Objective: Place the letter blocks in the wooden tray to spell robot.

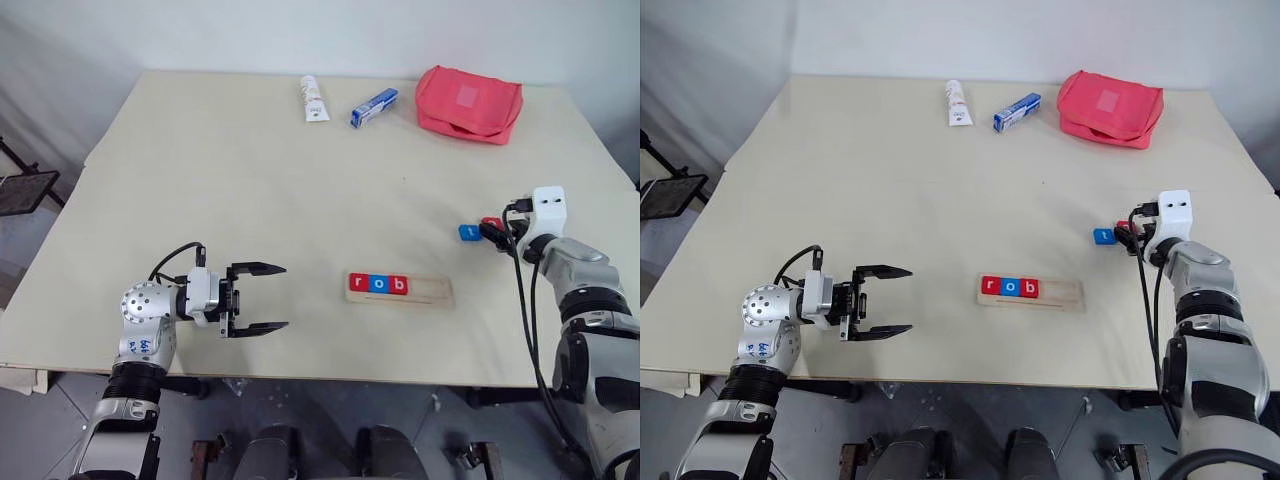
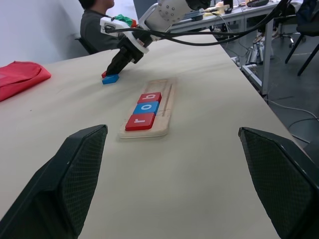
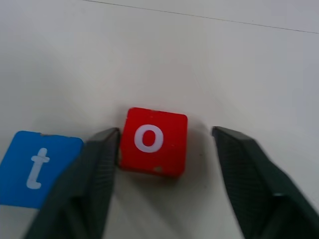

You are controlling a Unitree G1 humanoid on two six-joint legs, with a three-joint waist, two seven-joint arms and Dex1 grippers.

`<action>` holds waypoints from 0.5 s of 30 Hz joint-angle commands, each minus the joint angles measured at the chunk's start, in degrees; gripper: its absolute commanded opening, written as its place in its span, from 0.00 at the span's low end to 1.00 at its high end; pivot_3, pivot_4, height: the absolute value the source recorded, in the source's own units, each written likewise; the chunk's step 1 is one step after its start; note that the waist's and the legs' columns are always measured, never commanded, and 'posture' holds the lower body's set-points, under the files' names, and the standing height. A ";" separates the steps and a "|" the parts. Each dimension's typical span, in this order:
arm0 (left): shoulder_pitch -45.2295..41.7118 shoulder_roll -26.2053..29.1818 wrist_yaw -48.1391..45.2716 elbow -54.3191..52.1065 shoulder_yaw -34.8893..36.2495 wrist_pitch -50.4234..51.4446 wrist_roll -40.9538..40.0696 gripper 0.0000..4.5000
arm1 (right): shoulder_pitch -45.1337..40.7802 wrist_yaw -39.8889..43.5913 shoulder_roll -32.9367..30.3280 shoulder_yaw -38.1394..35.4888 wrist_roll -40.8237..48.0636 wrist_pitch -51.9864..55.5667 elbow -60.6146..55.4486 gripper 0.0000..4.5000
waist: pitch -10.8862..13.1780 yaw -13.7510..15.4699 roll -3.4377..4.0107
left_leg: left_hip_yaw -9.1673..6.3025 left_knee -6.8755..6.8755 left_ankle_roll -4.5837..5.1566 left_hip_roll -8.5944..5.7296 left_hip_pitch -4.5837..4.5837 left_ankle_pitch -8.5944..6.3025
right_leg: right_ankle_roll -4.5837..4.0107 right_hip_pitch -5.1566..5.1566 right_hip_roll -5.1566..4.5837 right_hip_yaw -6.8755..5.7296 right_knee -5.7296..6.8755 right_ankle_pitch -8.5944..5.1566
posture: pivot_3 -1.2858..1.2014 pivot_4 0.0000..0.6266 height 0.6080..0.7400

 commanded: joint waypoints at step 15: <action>-1.46 0.10 -3.57 1.58 0.50 -0.55 -1.42 1.00 | 29.78 -2.39 -1.06 -7.21 9.85 19.51 -58.10 0.32 | -0.01 0.42 0.02 | -0.06 -0.04 0.00 0.01 -0.09 0.00 | 0.00 -0.08 0.01 -0.02 0.01 0.00 | 0.52 0.24 1.00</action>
